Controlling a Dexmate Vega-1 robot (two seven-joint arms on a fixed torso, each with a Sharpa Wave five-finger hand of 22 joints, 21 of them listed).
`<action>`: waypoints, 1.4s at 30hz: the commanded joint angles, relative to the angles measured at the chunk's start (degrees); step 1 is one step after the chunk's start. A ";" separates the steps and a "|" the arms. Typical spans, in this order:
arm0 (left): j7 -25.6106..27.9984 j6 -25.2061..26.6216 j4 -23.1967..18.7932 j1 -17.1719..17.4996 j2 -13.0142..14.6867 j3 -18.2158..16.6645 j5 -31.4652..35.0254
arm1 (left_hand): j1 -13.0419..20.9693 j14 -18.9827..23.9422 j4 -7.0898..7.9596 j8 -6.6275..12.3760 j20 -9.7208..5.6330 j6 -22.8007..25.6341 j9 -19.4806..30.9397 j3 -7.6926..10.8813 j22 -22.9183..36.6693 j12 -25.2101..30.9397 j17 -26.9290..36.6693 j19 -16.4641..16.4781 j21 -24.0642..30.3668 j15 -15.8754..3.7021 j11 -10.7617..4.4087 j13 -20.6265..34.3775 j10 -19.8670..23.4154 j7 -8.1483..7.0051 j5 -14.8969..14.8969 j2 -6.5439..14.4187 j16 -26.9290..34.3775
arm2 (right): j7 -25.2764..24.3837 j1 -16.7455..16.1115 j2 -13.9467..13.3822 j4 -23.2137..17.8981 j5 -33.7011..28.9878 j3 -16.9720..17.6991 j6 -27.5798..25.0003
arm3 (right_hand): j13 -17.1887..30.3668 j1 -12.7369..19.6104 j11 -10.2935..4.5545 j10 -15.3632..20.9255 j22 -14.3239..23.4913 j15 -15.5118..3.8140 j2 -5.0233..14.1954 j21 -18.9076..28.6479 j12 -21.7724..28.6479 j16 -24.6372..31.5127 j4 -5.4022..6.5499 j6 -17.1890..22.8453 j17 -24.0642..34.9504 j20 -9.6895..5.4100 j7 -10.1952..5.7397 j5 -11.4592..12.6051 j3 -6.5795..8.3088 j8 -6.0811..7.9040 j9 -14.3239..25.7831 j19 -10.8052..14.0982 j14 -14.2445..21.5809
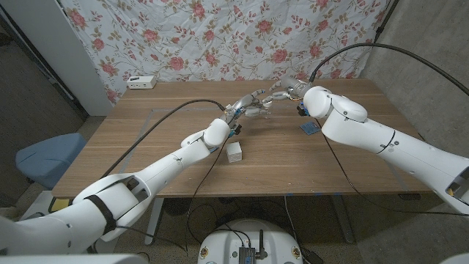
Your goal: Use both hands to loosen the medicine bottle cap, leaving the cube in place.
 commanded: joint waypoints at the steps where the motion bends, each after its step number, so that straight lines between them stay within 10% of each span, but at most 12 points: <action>1: -0.10 -0.15 -0.65 0.46 0.16 0.00 0.07 | -0.26 0.41 -0.05 -0.03 -8.02 0.17 0.08 0.48 0.14 -0.22 0.08 0.34 -0.13 -6.48 0.11 0.33 0.48 -0.56 -0.02 0.01 -0.05 | 2.35 2.20 0.85 0.28 -2.74 -2.83 -2.16 | 0.26 0.66 -0.22 -0.30 0.19 0.31 0.26 0.26 0.24 0.22 -0.13 0.90 0.09 0.07 -0.09 -0.24 0.62 0.73 0.36 0.03 -0.25; 42: -0.51 0.32 -1.87 0.93 0.53 -0.12 0.51 | -0.45 0.36 -0.17 -0.10 -7.97 0.47 0.07 0.81 0.14 -0.26 0.02 0.36 -0.14 -6.34 0.10 0.36 0.65 -1.16 -0.07 0.01 -0.11 | 7.58 6.33 1.61 2.08 -6.40 -7.58 -6.06 | 0.26 3.72 -0.55 -0.30 0.17 0.05 -0.04 0.38 0.44 0.50 -0.72 3.39 0.07 0.02 -0.43 -0.57 2.03 2.20 1.20 0.39 0.20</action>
